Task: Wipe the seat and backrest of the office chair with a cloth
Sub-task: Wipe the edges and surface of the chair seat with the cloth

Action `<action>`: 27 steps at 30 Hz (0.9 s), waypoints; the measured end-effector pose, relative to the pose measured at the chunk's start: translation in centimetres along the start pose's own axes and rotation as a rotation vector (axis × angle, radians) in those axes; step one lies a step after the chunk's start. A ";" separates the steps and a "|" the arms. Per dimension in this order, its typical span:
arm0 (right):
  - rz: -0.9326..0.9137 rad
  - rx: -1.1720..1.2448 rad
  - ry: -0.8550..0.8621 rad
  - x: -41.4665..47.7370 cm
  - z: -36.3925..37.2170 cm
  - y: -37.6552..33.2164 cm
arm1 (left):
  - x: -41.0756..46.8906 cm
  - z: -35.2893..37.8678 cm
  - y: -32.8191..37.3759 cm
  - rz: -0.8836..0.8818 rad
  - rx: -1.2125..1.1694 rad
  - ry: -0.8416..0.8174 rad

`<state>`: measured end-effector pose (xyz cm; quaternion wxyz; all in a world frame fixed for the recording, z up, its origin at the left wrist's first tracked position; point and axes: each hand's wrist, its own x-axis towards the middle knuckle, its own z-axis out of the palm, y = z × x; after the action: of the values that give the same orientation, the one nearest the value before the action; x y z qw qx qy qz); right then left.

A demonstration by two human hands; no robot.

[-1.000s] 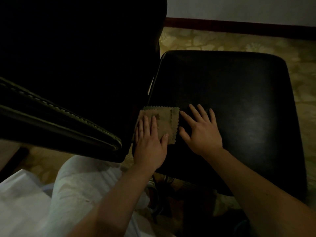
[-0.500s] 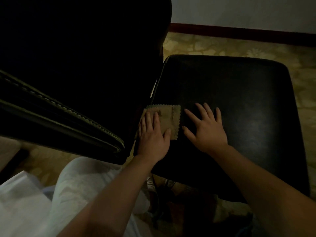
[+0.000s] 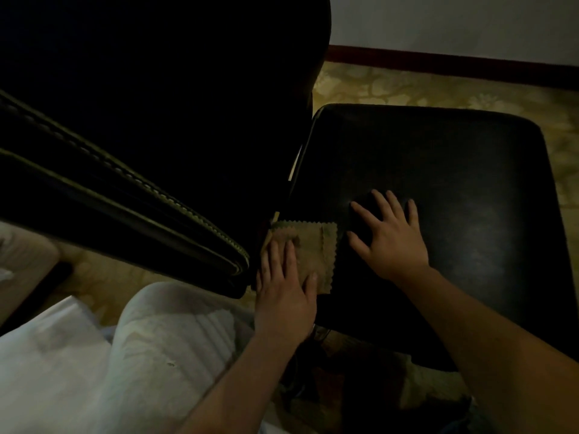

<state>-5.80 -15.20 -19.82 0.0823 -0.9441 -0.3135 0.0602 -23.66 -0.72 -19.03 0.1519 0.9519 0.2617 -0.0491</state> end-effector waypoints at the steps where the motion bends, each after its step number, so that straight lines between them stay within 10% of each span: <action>1: -0.001 0.000 0.000 0.0 0.0 0.0 | -0.7 0.1 -0.1 -0.010 -0.007 -0.004; 27: -0.016 -0.010 0.029 0.0 0.2 0.0 | 9.9 -2.2 2.9 0.055 -0.001 -0.097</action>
<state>-5.87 -15.15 -20.03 0.0828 -0.9426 -0.3203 0.0443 -13.63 2.44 -17.93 0.1659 0.9552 0.2279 -0.0907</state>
